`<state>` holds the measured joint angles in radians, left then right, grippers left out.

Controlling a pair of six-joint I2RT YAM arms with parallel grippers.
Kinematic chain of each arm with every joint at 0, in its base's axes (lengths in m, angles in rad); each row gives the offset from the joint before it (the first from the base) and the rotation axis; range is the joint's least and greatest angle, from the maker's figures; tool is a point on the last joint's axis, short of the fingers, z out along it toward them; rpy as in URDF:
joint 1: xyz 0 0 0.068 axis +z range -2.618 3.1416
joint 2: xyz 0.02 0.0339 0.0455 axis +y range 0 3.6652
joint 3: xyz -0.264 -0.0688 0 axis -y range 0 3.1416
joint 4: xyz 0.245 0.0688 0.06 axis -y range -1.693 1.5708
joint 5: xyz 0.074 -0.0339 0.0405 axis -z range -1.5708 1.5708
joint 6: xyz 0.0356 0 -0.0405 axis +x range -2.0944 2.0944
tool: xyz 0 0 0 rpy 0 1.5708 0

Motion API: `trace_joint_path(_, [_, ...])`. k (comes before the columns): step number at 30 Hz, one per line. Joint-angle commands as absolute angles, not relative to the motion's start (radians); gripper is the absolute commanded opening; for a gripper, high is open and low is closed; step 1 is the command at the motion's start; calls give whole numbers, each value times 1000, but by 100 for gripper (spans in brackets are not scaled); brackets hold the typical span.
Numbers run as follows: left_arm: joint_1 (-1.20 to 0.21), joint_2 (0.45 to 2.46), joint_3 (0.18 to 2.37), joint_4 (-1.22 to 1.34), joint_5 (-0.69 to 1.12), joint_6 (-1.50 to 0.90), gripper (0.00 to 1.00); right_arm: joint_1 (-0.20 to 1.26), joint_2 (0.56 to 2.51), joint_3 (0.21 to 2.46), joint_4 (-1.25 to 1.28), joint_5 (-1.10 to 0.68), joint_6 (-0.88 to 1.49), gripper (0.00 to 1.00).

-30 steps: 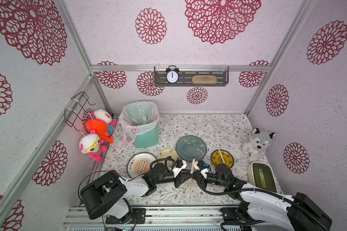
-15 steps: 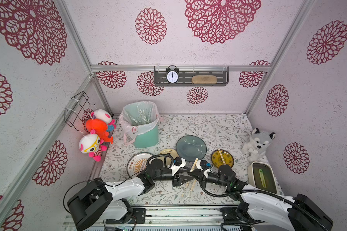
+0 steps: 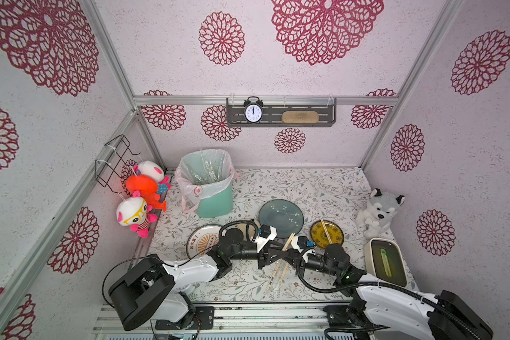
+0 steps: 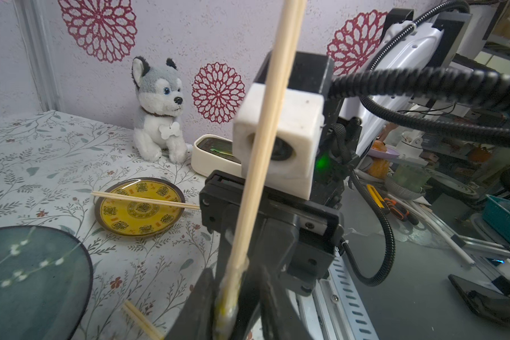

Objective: Remove the packaging of disposable chopsticks
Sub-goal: Remove the packet bag from the disposable chopsticks.

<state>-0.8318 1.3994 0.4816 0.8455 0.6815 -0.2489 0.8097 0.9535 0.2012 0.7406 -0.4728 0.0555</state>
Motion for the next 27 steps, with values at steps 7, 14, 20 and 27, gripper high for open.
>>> trace_joint_path(7, [-825, 1439, 478, 936, 727, -296, 0, 811, 959, 202, 819, -501, 66, 0])
trace_joint_path(14, [-819, 1441, 428, 1034, 659, -323, 0, 810, 935, 199, 799, -442, 75, 89])
trace_joint_path(20, [-772, 1411, 400, 981, 741, -330, 0, 781, 786, 184, 763, -350, 115, 99])
trace_joint_path(27, [-774, 1398, 366, 1003, 788, -332, 0, 764, 845, 286, 724, -405, 133, 99])
